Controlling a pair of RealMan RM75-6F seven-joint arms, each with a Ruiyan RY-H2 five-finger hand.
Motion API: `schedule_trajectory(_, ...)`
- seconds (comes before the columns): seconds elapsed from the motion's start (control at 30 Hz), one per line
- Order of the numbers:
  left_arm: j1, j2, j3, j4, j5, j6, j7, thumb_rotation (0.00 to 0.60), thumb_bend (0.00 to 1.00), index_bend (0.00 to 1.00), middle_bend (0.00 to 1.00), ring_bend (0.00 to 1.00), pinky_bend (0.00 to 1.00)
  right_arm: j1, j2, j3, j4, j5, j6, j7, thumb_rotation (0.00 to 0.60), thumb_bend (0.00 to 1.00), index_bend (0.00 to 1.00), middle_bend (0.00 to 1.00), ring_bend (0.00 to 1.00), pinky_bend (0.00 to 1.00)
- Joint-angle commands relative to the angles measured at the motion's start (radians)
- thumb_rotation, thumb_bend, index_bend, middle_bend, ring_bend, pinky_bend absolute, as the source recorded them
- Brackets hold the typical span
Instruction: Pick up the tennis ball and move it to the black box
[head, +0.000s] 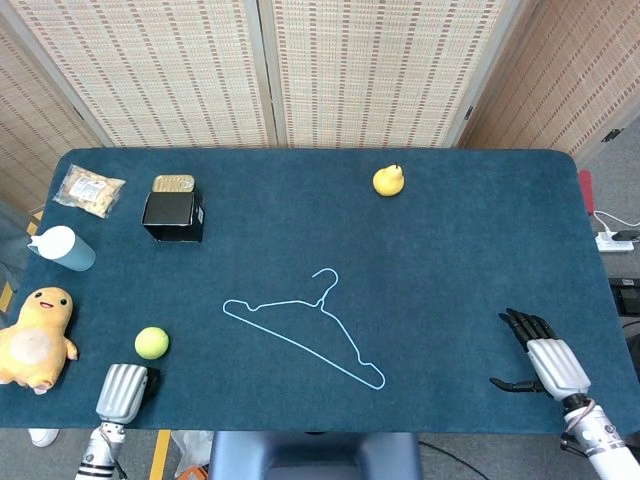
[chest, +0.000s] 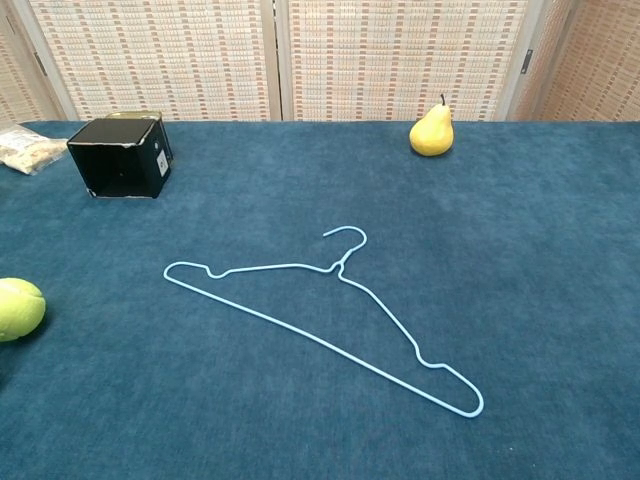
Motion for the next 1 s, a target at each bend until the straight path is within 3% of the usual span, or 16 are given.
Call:
schedule_trajectory(0.03, -0.022, -0.012, -0.016, 0.012, -0.009, -0.016, -0.004, 0.600, 0.82, 1.00, 1.00, 1.00, 1.00, -0.001, 0.000, 0.000, -0.001, 0.001, 0.000, -0.001, 0.507, 0.00, 0.00, 0.00, 0.00, 0.00)
schedule_trajectory(0.4, -0.102, -0.041, -0.060, 0.021, -0.040, -0.086, 0.011, 0.600, 0.82, 1.00, 1.00, 1.00, 1.00, -0.003, -0.004, 0.005, 0.002, 0.014, -0.005, -0.008, 0.506, 0.00, 0.00, 0.00, 0.00, 0.00)
schedule_trajectory(0.63, -0.176, -0.053, -0.116, 0.023, -0.084, -0.158, 0.047, 0.600, 0.82, 1.00, 1.00, 1.00, 1.00, 0.000, -0.008, 0.012, 0.005, 0.029, -0.019, -0.011, 0.506, 0.00, 0.00, 0.00, 0.00, 0.00)
schedule_trajectory(1.0, -0.299, -0.098, -0.187, 0.160, -0.151, -0.278, 0.041, 0.600, 0.82, 1.00, 1.00, 1.00, 1.00, 0.005, -0.012, 0.020, 0.005, 0.047, -0.037, -0.024, 0.505, 0.00, 0.00, 0.00, 0.00, 0.00)
